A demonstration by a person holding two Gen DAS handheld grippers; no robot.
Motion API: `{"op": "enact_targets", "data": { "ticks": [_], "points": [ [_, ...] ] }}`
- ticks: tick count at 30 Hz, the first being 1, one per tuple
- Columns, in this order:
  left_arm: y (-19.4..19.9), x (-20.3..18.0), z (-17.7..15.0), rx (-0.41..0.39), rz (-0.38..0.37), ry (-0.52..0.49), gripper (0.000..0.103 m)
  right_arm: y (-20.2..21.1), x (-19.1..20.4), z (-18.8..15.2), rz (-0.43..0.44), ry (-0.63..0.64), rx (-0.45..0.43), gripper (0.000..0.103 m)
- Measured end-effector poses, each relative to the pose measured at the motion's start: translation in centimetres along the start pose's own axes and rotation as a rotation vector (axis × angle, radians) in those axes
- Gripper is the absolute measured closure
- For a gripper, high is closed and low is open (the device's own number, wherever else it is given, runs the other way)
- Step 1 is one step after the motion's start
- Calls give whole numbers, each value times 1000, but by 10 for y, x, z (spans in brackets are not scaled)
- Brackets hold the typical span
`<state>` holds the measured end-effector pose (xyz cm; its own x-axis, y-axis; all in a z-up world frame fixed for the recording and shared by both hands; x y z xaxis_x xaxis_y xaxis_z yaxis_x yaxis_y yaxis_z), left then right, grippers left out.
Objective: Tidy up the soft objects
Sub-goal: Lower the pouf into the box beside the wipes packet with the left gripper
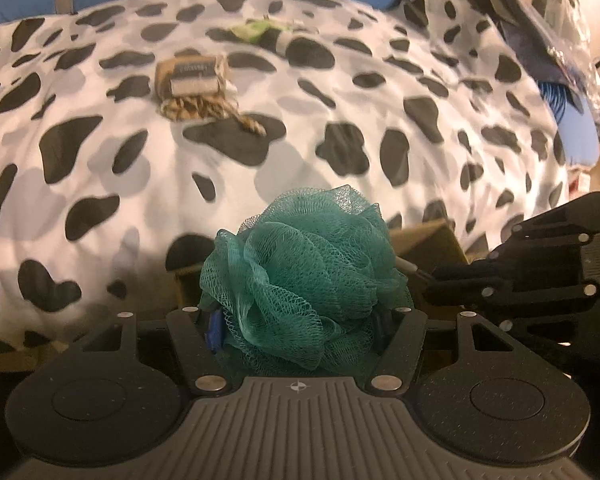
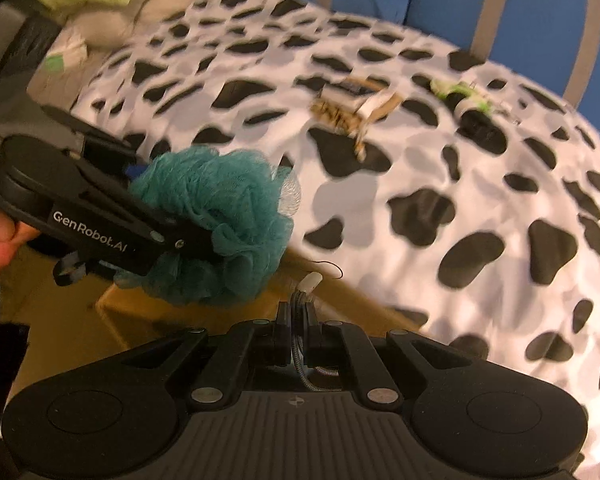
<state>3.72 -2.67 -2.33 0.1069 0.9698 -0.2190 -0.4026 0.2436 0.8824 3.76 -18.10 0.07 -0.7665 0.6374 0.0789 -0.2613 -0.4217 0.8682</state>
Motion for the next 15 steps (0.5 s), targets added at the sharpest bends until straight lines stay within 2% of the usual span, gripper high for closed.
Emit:
{"op": "enact_targets", "data": {
  "ticks": [7,13,15],
  "points": [
    [-13,-4,-11,107,18,-24,41,-16,7,-9,8,3,114,96],
    [-17,-3,-12,131,25,-20,41,-18,5,-10,8,-3,135,96],
    [-19,-3,-12,139,35,-19,36,-19,4,-9,7,-7,136,95]
  ]
}}
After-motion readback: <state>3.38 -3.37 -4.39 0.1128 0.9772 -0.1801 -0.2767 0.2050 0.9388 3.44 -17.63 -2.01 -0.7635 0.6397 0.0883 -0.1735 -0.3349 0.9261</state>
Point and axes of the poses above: each gripper's, at about its wrist camera, not at the fingertips, and y roughly against the way its jaws point, x to its left, z to its top, the point moved 2 cm from there along -y, roughly the way its jaws point, and after that the axes turned 4 degrees about y, right-handed, at the moved point
